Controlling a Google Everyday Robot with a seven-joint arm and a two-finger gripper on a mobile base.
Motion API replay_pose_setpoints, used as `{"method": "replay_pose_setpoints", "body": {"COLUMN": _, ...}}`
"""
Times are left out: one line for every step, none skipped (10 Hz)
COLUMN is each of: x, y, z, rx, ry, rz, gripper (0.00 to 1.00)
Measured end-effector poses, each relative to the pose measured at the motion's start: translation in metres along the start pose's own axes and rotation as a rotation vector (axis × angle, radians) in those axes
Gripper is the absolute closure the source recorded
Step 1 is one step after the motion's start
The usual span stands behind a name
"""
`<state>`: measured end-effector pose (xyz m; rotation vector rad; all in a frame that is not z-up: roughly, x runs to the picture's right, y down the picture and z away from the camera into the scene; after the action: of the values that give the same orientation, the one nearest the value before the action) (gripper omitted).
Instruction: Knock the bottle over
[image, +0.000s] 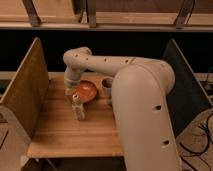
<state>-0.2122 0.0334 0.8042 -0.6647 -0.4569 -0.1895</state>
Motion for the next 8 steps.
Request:
{"method": "replay_pose_setpoints", "body": {"x": 0.0, "y": 0.009, "z": 0.003, "rx": -0.03, "ry": 0.014, "rz": -0.014, "gripper": 1.0}}
{"method": "replay_pose_setpoints", "body": {"x": 0.001, "y": 0.009, "z": 0.003, "rx": -0.03, "ry": 0.016, "rz": -0.013, "gripper": 1.0}}
{"method": "replay_pose_setpoints", "body": {"x": 0.003, "y": 0.009, "z": 0.002, "rx": -0.029, "ry": 0.016, "rz": -0.011, "gripper": 1.0}}
{"method": "replay_pose_setpoints", "body": {"x": 0.002, "y": 0.009, "z": 0.002, "rx": -0.03, "ry": 0.017, "rz": -0.012, "gripper": 1.0}}
{"method": "replay_pose_setpoints", "body": {"x": 0.001, "y": 0.009, "z": 0.003, "rx": -0.03, "ry": 0.018, "rz": -0.018, "gripper": 1.0}}
{"method": "replay_pose_setpoints", "body": {"x": -0.002, "y": 0.009, "z": 0.005, "rx": -0.032, "ry": 0.023, "rz": -0.044, "gripper": 1.0}}
{"method": "replay_pose_setpoints", "body": {"x": -0.013, "y": 0.01, "z": 0.01, "rx": -0.041, "ry": 0.023, "rz": -0.086, "gripper": 1.0}}
{"method": "replay_pose_setpoints", "body": {"x": -0.028, "y": 0.012, "z": 0.019, "rx": -0.058, "ry": 0.015, "rz": -0.133, "gripper": 1.0}}
